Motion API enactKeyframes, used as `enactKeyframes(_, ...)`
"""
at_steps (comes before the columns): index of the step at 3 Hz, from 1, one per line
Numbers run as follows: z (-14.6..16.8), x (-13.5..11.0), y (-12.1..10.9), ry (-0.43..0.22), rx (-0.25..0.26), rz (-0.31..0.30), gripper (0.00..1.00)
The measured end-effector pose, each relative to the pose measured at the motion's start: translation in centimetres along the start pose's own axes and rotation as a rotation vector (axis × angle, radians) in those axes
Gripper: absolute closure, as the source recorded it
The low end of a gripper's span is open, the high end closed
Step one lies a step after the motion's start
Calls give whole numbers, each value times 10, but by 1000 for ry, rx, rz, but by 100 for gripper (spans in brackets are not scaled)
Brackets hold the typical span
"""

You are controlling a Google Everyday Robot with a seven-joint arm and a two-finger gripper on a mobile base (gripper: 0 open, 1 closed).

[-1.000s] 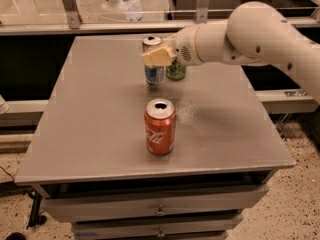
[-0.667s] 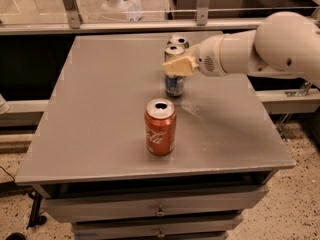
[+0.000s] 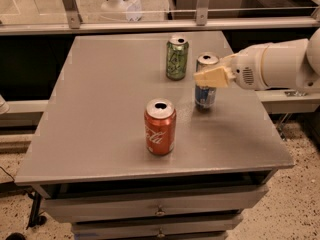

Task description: Move redbull can near coke can

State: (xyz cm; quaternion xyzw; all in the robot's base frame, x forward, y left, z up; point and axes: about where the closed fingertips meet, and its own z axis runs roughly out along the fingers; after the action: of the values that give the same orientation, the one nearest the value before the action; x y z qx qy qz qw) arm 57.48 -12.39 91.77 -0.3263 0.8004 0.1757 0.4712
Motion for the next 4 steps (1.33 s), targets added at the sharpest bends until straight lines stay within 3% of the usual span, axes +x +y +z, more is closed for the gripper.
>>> enactKeyframes(1, -33, 10, 11, -26, 24, 13, 100)
enactKeyframes(2, -49, 20, 27, -97, 31, 28, 100)
enactKeyframes(4, -55, 5, 61, -282, -26, -40, 100)
